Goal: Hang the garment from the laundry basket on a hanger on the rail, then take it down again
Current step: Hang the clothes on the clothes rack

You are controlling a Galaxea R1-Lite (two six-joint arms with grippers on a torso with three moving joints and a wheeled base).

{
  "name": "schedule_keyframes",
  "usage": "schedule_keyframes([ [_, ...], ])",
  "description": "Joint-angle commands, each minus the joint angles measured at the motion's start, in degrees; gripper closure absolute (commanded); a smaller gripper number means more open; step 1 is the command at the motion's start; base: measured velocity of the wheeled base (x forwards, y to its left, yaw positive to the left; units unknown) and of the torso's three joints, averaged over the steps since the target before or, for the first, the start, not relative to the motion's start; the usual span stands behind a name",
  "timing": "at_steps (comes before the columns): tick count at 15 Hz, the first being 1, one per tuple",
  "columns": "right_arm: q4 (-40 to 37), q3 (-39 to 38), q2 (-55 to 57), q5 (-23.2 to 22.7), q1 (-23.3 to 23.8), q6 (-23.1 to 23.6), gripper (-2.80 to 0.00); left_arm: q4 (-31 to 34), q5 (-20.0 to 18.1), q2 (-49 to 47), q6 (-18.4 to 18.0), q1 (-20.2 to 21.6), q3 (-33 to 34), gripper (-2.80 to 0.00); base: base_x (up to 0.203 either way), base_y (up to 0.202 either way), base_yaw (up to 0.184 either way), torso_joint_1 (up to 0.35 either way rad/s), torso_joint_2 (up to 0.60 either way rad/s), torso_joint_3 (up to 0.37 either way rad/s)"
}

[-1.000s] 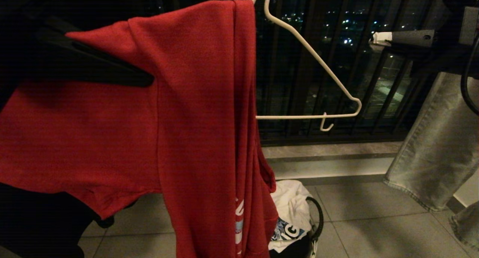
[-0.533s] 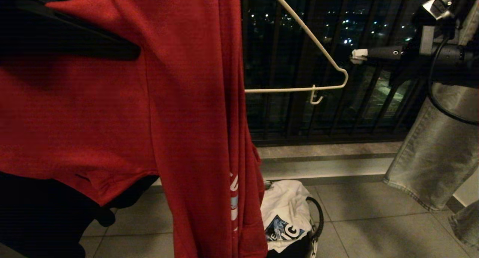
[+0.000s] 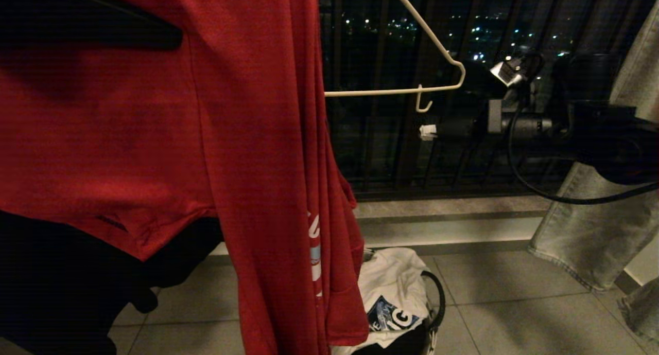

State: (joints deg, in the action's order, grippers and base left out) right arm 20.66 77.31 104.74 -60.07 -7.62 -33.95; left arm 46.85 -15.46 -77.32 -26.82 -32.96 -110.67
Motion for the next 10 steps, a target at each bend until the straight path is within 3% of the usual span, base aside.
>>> schedule_keyframes([
  [1, -2.8, -1.6, -1.4, 4.4, -2.6, 5.4, 0.00, -0.1, -0.1, 0.0, -0.2, 0.0, 0.0, 0.00, 0.000, 0.000, 0.000, 0.000, 0.00, 0.000],
  [4, -11.4, -0.3, -2.2, 7.4, -4.6, 12.1, 0.00, -2.8, 1.6, 0.1, -0.2, -0.1, -0.1, 0.00, 0.000, 0.000, 0.000, 0.000, 0.00, 0.000],
  [7, -21.8, 1.5, -2.8, 13.7, -10.6, 17.1, 0.00, -4.4, 2.2, 0.3, -0.3, -0.1, 0.1, 0.00, 0.000, 0.000, 0.000, 0.000, 0.00, 0.000],
  [8, -23.2, 1.5, -3.1, 16.9, -13.0, 18.3, -2.80, -4.3, 2.2, 0.3, -0.3, -0.1, 0.3, 0.00, 0.000, 0.000, 0.000, 0.000, 0.00, 0.000],
  [10, -24.3, 1.2, -4.6, 20.3, -14.7, 19.4, -2.80, -4.3, 2.2, 0.4, -0.3, -0.1, 0.3, 0.00, 0.000, 0.000, 0.000, 0.000, 0.00, 0.000],
])
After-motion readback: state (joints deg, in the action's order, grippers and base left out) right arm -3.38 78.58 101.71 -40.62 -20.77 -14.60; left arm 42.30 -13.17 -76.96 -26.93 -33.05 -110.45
